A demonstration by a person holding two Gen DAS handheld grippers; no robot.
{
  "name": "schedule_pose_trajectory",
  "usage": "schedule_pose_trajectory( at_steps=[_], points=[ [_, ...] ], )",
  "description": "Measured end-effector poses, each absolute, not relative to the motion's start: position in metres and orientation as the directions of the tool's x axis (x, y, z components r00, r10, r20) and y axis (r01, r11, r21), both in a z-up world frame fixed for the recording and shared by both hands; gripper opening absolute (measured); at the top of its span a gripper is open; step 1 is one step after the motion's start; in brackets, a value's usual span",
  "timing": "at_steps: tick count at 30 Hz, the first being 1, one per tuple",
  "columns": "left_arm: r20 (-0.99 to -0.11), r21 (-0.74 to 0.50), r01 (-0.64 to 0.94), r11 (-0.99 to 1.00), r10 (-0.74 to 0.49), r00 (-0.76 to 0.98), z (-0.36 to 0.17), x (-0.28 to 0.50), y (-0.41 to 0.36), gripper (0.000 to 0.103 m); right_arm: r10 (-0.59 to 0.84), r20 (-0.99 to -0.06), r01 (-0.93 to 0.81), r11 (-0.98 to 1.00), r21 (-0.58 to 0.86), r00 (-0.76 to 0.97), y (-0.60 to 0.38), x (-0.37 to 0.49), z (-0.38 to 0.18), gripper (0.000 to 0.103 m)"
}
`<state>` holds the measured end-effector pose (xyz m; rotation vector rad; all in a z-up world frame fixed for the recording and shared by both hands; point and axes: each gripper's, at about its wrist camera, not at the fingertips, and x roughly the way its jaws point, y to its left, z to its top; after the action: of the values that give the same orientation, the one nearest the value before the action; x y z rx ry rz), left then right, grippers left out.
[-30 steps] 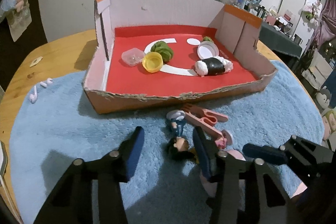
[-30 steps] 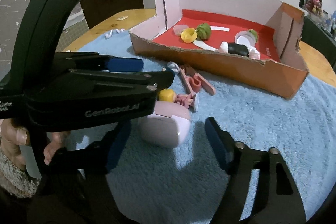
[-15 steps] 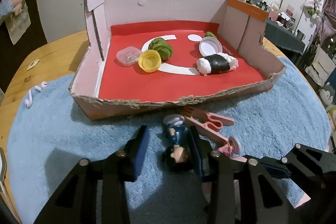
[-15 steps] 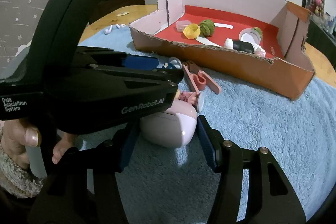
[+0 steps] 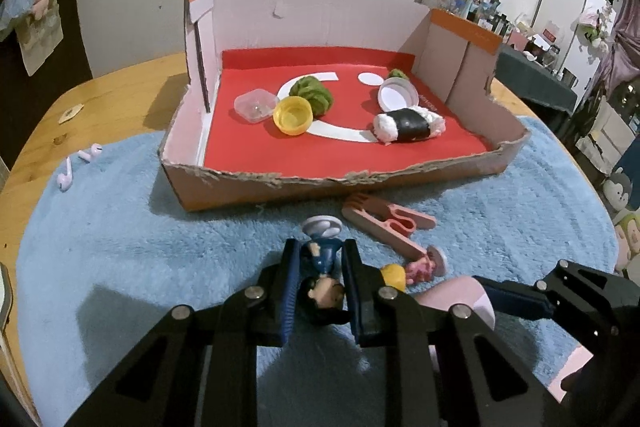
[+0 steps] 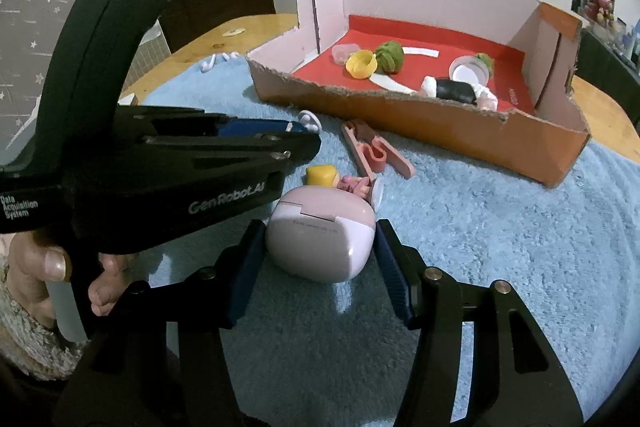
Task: Organize objects
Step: 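Grasp the figurine doll with the left gripper while the right grasps the pink case, then carry the figurine doll and pink case over the red box with both grippers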
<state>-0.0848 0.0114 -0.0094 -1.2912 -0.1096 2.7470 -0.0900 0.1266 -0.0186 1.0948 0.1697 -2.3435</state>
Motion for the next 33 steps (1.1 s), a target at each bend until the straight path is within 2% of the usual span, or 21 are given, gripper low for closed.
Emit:
schedule_pose_trajectory(
  at_steps=[21, 33],
  points=[
    [-0.706, -0.141, -0.080, -0.987, 0.157, -0.691, 0.029, -0.084, 0.010, 0.022, -0.484, -0.668, 0.496, -0.846, 0.194, -0.565, 0.156, -0.099, 0.026, 0.053],
    [-0.699, -0.141, -0.087, -0.986, 0.161, -0.697, 0.039, -0.098, 0.011, 0.022, -0.492, -0.660, 0.492, -0.845, 0.208, -0.567, 0.160, -0.114, 0.036, 0.053]
  ],
)
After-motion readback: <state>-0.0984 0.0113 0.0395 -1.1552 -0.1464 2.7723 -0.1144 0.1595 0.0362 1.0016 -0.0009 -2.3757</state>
